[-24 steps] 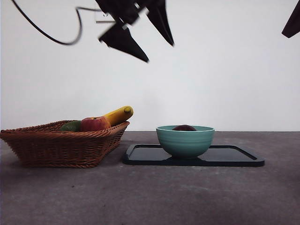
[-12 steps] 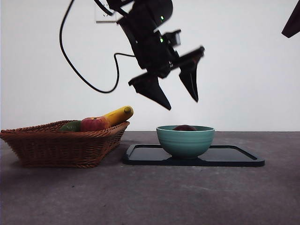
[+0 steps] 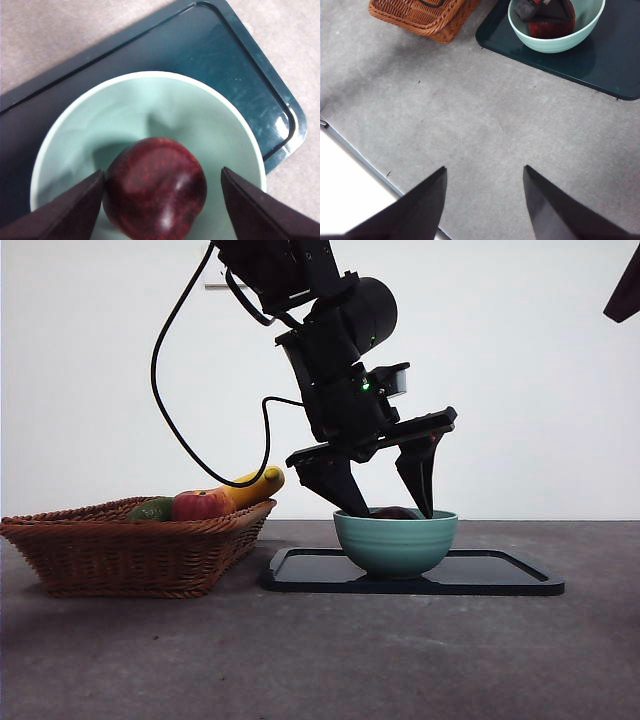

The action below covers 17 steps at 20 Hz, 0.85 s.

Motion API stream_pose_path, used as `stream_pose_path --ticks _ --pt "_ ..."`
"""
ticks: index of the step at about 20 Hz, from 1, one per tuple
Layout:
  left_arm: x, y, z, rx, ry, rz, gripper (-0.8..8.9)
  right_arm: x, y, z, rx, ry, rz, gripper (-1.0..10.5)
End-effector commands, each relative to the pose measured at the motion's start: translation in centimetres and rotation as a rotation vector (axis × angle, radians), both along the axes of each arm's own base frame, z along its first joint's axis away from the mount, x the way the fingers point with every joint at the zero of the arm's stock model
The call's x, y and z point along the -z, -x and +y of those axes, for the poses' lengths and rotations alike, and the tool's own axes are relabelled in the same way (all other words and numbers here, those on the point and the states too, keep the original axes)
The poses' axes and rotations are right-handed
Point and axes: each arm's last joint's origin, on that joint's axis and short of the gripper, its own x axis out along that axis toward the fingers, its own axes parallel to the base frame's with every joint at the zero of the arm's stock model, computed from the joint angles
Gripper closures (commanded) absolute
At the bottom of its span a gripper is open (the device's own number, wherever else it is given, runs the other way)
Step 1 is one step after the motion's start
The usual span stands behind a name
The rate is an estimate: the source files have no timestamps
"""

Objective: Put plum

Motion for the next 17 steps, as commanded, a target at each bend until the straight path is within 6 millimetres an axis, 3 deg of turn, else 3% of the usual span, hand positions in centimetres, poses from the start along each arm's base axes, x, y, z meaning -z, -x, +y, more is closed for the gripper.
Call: stream_pose_path --ticks 1,8,12,17 --pt "0.75 -0.30 -0.83 0.015 -0.008 -0.006 4.41 -0.15 -0.05 0.12 -0.002 -0.009 0.002 7.0" --pt "1.13 -0.30 -0.90 0.016 -0.016 0.002 4.44 -0.15 -0.06 0.12 -0.003 -0.009 0.001 7.0" --pt "1.17 -0.18 -0.94 0.019 -0.021 0.008 5.71 -0.15 -0.05 0.12 -0.003 -0.009 0.000 7.0" --pt "0.93 -0.12 -1.04 0.021 -0.013 0.000 5.70 -0.16 -0.06 0.12 -0.005 -0.007 -0.002 7.0"
